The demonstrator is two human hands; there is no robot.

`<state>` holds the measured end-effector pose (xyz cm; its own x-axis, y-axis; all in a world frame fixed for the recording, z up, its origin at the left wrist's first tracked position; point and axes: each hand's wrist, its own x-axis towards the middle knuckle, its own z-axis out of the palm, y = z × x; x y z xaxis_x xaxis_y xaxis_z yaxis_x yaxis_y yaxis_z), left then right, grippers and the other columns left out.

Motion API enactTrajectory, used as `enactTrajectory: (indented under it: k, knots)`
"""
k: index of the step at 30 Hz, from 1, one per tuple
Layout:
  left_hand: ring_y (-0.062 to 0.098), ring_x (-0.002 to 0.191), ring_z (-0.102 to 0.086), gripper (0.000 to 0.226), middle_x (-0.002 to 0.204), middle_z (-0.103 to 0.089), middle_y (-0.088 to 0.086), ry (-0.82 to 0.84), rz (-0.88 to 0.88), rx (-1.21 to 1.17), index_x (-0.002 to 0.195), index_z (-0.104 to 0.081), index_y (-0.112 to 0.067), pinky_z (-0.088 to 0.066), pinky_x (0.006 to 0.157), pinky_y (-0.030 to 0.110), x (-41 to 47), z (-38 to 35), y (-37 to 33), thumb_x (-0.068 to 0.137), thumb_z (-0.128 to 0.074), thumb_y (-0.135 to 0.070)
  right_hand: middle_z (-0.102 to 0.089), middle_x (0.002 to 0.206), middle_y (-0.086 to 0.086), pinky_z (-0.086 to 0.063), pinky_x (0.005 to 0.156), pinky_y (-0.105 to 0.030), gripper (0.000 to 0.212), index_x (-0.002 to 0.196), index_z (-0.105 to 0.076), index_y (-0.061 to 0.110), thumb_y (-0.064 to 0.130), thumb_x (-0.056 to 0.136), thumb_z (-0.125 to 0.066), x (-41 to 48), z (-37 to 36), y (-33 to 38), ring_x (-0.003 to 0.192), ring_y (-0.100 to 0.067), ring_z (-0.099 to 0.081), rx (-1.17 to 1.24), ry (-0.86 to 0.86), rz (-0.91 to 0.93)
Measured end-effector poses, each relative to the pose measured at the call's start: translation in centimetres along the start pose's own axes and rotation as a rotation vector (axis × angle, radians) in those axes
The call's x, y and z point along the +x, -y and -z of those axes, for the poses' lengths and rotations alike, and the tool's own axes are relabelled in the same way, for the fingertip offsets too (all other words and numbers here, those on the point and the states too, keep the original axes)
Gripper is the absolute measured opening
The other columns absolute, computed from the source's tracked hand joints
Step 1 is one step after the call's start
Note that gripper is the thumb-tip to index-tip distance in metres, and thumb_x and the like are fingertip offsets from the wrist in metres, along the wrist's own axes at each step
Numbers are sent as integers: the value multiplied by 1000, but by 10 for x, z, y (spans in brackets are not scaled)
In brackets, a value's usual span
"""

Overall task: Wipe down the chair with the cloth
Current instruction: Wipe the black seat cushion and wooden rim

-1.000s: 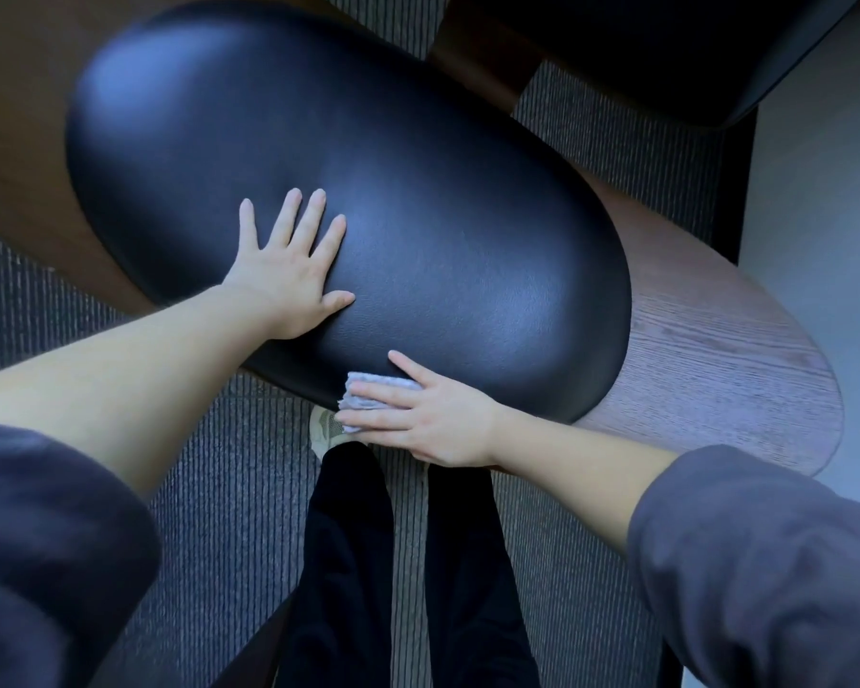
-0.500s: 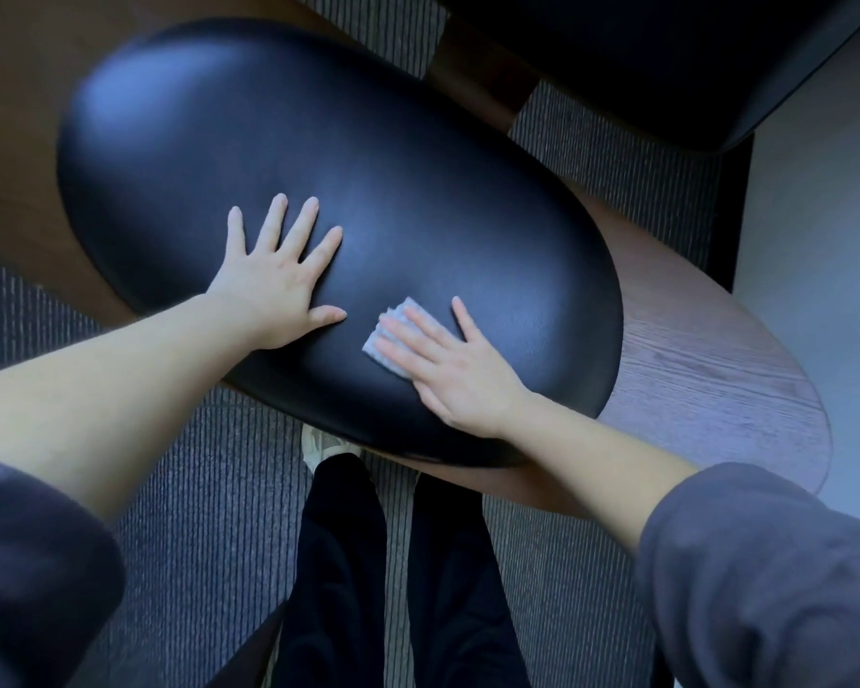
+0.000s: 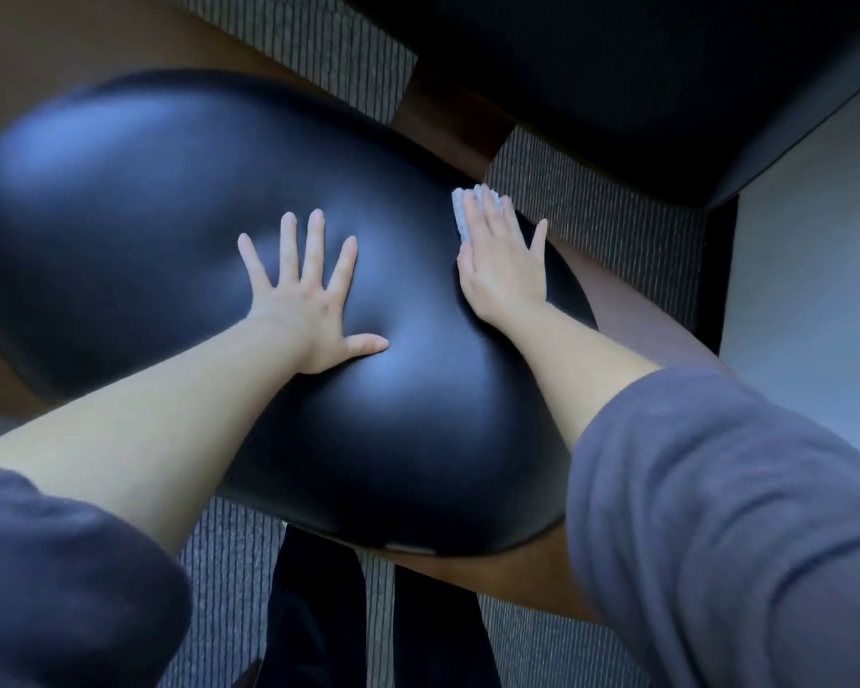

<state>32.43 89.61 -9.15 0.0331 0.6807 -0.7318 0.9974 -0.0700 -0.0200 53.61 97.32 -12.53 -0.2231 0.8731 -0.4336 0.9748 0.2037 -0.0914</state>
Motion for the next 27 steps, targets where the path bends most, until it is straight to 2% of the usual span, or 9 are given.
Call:
enactTrajectory:
  k: [9, 17, 27]
  knots:
    - [41, 133, 44, 110, 144, 50, 17, 184, 37, -48, 129, 44, -23, 13, 103, 75, 6, 10, -1, 71, -18, -93, -30, 158, 1, -6, 117, -63, 54, 154, -21, 24, 28, 101, -30, 51, 10, 3, 140, -22, -35, 148, 18, -81]
    - [41, 133, 44, 111, 144, 50, 16, 208, 44, -63, 130, 44, -23, 13, 103, 75, 3, 15, -2, 71, -18, -93, -21, 162, 4, -2, 119, -58, 56, 156, -15, 24, 27, 102, -27, 5, 10, -37, 146, -16, -24, 175, 40, -149]
    - [42, 135, 41, 113, 146, 47, 17, 162, 15, -77, 141, 38, -22, 12, 104, 74, 0, 13, -2, 71, -17, -93, -23, 161, 2, 4, 117, -59, 58, 156, -18, 23, 24, 100, -32, -60, 0, -45, 146, -19, -25, 177, -68, -475]
